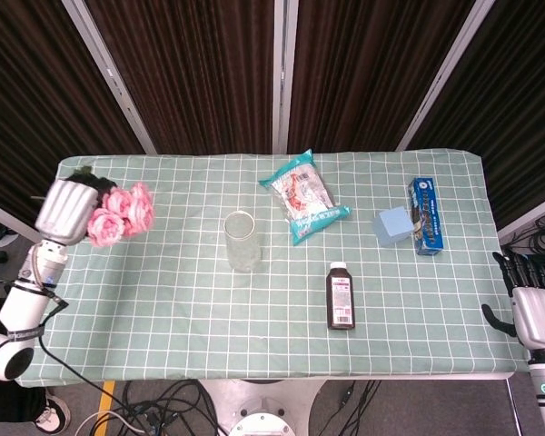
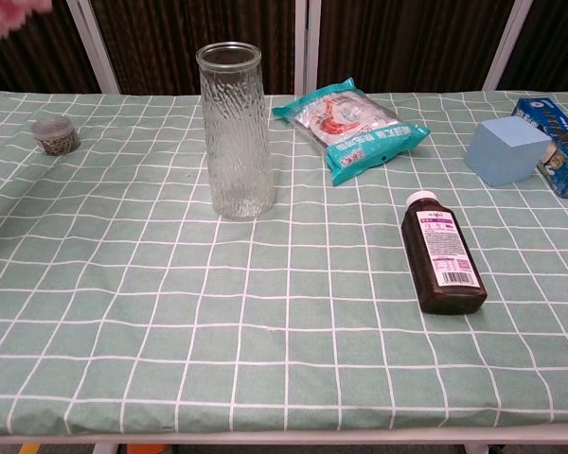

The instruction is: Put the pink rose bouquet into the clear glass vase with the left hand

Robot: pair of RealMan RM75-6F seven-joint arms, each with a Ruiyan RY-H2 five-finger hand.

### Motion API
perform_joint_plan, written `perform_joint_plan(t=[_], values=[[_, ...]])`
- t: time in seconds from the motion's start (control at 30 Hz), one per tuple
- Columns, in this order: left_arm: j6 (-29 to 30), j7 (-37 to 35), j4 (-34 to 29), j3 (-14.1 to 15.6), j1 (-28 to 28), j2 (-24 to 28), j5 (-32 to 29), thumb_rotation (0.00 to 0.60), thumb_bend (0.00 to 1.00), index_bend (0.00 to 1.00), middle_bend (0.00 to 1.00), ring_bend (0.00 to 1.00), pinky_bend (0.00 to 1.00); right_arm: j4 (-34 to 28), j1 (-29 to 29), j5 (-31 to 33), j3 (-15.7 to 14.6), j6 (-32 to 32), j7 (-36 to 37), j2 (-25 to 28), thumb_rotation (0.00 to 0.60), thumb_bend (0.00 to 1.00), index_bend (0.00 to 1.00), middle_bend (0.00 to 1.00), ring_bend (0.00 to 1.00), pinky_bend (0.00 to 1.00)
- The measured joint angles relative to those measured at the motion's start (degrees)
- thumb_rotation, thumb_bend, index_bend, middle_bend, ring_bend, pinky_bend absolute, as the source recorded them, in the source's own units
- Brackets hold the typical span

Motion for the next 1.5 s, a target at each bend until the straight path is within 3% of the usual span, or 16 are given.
perform_joint_plan(t=[0.17, 0.3, 0.57, 0.67, 0.77, 1.13, 1.5], values=[[7.85, -8.73, -2.37, -6.80, 2.08, -2.78, -2.84, 0.600, 0.31, 0.52, 0.51, 0.44, 0.49, 0.00, -0.25, -0.11, -0.12, 0.27, 0.28, -0.03, 0.600, 0.23, 0.00, 0.00, 0.00, 0.00], [9.06, -20.80, -5.64, -12.03, 2.96, -4.40, -5.66, 0.600, 0.31, 0.52, 0.51, 0.44, 0.49, -0.04, -0.21, 0.08, -0.20, -0.11, 0.15, -0.13, 0.600, 0.23, 0.00, 0.00, 0.00, 0.00], [5.00, -46.40, -15.67, -25.86, 3.85, -6.66, -16.54, 0.600, 0.31, 0.52, 0.51, 0.44, 0.49, -0.08, -0.06, 0.59, -0.22, -0.80, -0.09, -0.35, 0.600, 0.23, 0.00, 0.00, 0.00, 0.00], [2.72, -50.65, -18.42, -29.83, 3.85, -7.70, -21.10, 0.600, 0.31, 0.52, 0.51, 0.41, 0.47, 0.07, 0.03, 0.89, -0.12, -1.09, 0.02, -0.38, 0.600, 0.23, 0.00, 0.00, 0.00, 0.00], [0.14, -52.60, -20.42, -31.98, 3.85, -8.39, -24.61, 0.600, 0.31, 0.52, 0.50, 0.40, 0.46, 0.14, 0.00, 0.83, -0.15, -1.08, 0.24, -0.39, 0.600, 0.23, 0.00, 0.00, 0.00, 0.00], [-7.06, -53.59, -24.09, -30.95, 3.69, -10.87, -25.91, 0.600, 0.31, 0.51, 0.50, 0.40, 0.46, 0.91, -0.11, 1.13, -0.27, -1.60, 1.27, -0.53, 0.600, 0.23, 0.00, 0.00, 0.00, 0.00], [-8.18, -50.18, -23.34, -28.53, 0.89, -16.29, -23.88, 0.600, 0.31, 0.48, 0.50, 0.40, 0.46, 1.32, -0.11, 1.38, -0.25, -1.90, 1.74, -0.63, 0.600, 0.23, 0.00, 0.00, 0.00, 0.00]])
